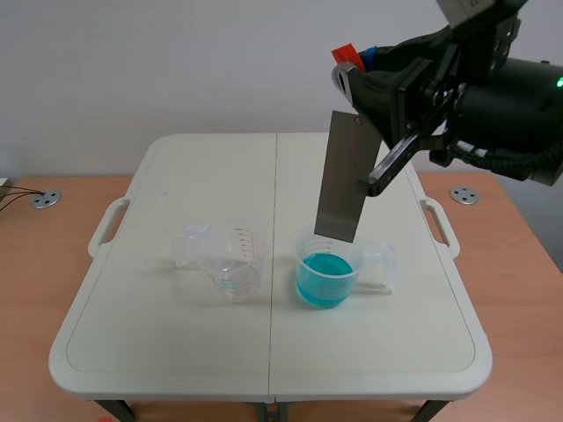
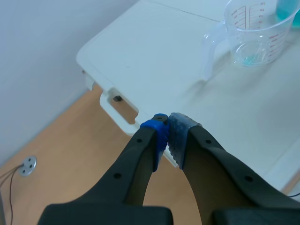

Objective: Hold the metal plate by the orange handle, dip it into the blue solution, take it out and point at it, then put the plate back in the beaker on the left.
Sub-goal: 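Move the plate over the blue solution, then point at the plate with the left hand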

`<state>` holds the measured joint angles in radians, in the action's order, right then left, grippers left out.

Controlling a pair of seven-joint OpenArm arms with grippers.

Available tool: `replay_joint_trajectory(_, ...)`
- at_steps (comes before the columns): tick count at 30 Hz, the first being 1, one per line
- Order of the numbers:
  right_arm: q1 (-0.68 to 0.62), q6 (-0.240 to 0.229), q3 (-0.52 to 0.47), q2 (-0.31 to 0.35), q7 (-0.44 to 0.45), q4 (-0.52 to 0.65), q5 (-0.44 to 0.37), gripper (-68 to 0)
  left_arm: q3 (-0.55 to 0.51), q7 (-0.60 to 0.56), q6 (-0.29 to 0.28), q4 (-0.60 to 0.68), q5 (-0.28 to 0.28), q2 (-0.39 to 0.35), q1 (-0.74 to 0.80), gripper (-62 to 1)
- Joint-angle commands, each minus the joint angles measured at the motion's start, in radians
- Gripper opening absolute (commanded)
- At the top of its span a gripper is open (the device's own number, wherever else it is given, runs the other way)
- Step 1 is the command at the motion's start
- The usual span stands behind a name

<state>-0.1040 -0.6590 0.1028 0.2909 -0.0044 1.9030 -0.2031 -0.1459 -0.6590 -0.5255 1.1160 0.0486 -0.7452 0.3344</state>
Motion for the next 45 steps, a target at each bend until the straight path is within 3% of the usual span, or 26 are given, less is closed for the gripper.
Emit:
replay_joint_trajectory(1,0.007,0.006,-0.008,0.003,0.015,0.023,-0.014,-66.4,0.022,0.01,-0.002,0.014,0.017,0.034,-0.044,-59.1)
replay_joint_trajectory(4,0.007,0.006,-0.008,0.003,0.014,0.023,-0.014,-66.4,0.08,0.046,-0.013,0.032,0.077,0.084,-0.119,-59.1)
replay_joint_trajectory(14,0.007,0.006,-0.008,0.003,0.014,0.023,-0.014,-66.4,0.219,0.085,-0.171,0.039,0.211,0.251,-0.325,-59.1)
replay_joint_trajectory(24,0.007,0.006,-0.008,0.003,0.014,0.023,-0.014,-66.4,0.324,0.183,-0.171,0.038,0.335,0.409,-0.446,-59.1)
replay_joint_trajectory(30,0.007,0.006,-0.008,0.003,0.014,0.023,-0.014,-66.4,0.372,0.216,-0.171,0.037,0.346,0.481,-0.475,-59.1)
replay_joint_trajectory(34,0.007,0.006,-0.008,0.003,0.014,0.023,-0.014,-66.4,0.4,0.217,-0.171,0.037,0.393,0.518,-0.484,-59.1)
replay_joint_trajectory(45,0.007,0.006,-0.008,0.003,0.014,0.023,-0.014,-66.4,0.435,0.286,-0.171,0.037,0.418,0.573,-0.487,-59.1)
